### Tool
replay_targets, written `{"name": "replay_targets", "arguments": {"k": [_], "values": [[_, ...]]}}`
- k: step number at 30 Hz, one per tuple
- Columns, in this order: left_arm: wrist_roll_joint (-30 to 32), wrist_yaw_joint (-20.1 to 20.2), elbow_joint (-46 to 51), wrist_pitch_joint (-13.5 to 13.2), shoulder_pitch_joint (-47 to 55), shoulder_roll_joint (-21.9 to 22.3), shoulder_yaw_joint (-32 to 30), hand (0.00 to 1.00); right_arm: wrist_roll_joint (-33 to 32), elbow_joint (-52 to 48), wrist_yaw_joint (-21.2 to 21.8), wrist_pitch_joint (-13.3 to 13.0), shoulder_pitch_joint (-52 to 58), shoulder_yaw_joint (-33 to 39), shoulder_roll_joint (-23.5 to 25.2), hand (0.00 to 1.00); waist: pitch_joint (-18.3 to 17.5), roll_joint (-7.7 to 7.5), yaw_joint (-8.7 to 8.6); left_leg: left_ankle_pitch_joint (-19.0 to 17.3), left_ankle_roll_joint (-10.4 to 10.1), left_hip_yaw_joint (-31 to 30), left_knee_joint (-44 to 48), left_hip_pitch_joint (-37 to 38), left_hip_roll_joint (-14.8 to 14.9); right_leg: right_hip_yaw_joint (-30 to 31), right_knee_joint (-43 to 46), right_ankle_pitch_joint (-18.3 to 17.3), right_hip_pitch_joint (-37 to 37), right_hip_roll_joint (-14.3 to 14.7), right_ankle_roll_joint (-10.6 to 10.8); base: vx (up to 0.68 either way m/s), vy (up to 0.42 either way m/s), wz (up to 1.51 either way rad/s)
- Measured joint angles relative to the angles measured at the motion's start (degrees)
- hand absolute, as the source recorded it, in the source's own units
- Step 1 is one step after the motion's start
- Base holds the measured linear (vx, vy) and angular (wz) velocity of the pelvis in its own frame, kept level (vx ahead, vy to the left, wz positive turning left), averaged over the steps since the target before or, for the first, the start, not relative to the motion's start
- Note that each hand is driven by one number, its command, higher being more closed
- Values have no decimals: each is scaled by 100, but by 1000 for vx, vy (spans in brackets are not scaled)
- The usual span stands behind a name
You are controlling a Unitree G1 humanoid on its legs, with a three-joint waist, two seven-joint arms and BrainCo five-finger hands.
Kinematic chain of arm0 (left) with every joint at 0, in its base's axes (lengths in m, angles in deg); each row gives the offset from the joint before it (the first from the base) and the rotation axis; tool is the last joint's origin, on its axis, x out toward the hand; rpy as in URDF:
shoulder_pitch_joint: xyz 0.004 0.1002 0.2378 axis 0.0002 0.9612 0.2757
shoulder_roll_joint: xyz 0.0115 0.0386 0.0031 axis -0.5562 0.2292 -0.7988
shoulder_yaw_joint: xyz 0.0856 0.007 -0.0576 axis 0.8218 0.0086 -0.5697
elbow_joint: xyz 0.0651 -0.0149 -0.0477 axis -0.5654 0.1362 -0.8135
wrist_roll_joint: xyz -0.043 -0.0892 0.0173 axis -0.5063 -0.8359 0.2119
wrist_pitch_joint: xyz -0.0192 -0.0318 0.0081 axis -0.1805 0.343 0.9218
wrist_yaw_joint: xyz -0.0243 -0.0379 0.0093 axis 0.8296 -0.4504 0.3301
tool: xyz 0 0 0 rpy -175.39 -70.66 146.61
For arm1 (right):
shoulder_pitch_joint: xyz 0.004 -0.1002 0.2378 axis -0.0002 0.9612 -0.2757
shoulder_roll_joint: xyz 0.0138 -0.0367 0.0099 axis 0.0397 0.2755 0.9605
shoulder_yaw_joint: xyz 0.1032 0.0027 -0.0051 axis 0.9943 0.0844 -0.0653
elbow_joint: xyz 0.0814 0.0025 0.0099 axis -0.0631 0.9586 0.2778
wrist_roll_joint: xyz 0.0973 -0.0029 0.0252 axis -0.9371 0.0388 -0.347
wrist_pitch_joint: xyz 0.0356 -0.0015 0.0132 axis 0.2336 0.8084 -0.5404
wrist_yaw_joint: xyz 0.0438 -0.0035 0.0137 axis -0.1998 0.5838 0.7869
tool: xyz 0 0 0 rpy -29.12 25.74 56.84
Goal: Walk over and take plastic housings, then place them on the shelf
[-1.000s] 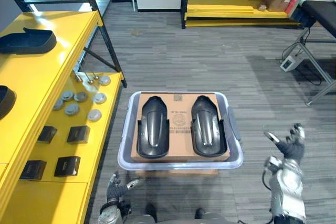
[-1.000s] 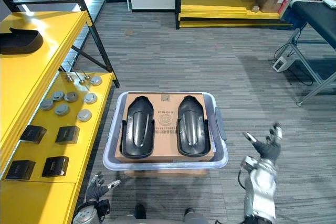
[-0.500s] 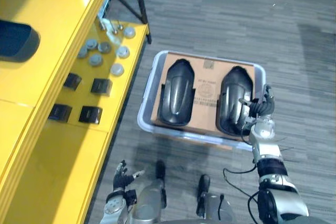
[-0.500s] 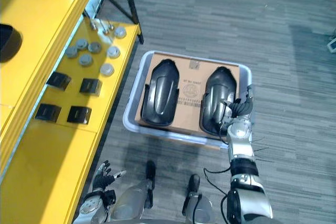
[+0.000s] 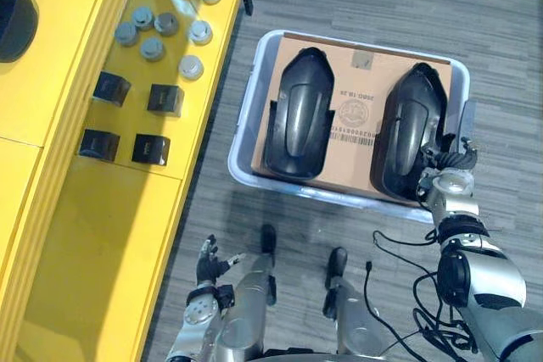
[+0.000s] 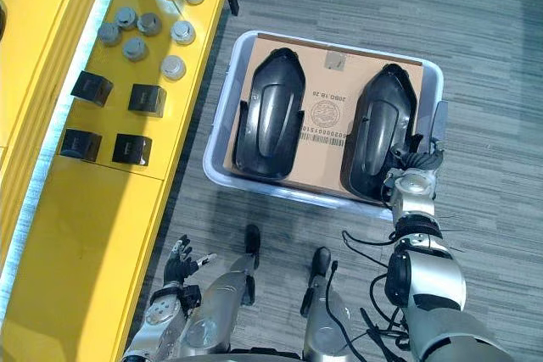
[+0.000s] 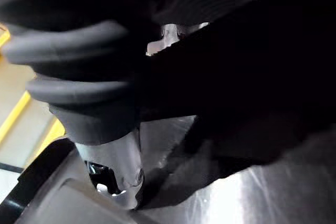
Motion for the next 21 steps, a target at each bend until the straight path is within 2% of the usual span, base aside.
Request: {"name": "replay_targets", "arguments": {"k": [7, 13, 15, 17, 19, 21], "values": [[-20, 0, -110, -1, -26, 5, 92, 0, -148, -151, 8, -61, 100, -41, 14, 100, 89, 0, -110, 289, -63, -59, -495, 231, 15, -42, 23, -1, 11, 26, -1, -15, -6, 3], [-45, 6, 95, 7, -48, 8, 100, 0, -121, -1699, 7, -24, 1210, -259, 405, 100, 83, -8, -118, 287, -65, -69, -502, 418, 20, -69, 22, -21, 206, 23, 3, 9, 0, 2], [-53, 13, 501, 6, -41, 8, 71, 0, 58, -2722, -2, -28, 1869, -258, 610, 100, 68, -17, -141, 288, -65, -90, -502, 434, 24, -107, 23, -22, 236, 22, 5, 0, 4, 7], [-54, 22, 919, 12, 34, 15, -24, 0, 165, -3257, -2, -29, 2289, -255, 735, 100, 43, -50, -180, 283, -64, -112, -509, 515, 38, -131, 22, -50, 339, 8, 30, 5, -3, 10], [-53, 24, 1527, 7, 246, 6, -150, 0, 301, -3742, -8, -34, 2726, -247, 934, 100, -147, -115, -236, 263, -48, -137, -516, 557, 27, -162, 21, -105, 395, -5, 65, 27, -1, 10], [-47, 40, 2253, 0, 505, -3, -276, 0, 421, -4333, -14, -54, 3202, -237, 1220, 100, -524, -214, -281, 205, -49, -145, -518, 575, 25, -171, 5, -139, 422, -5, 63, 73, -9, 2]]}}
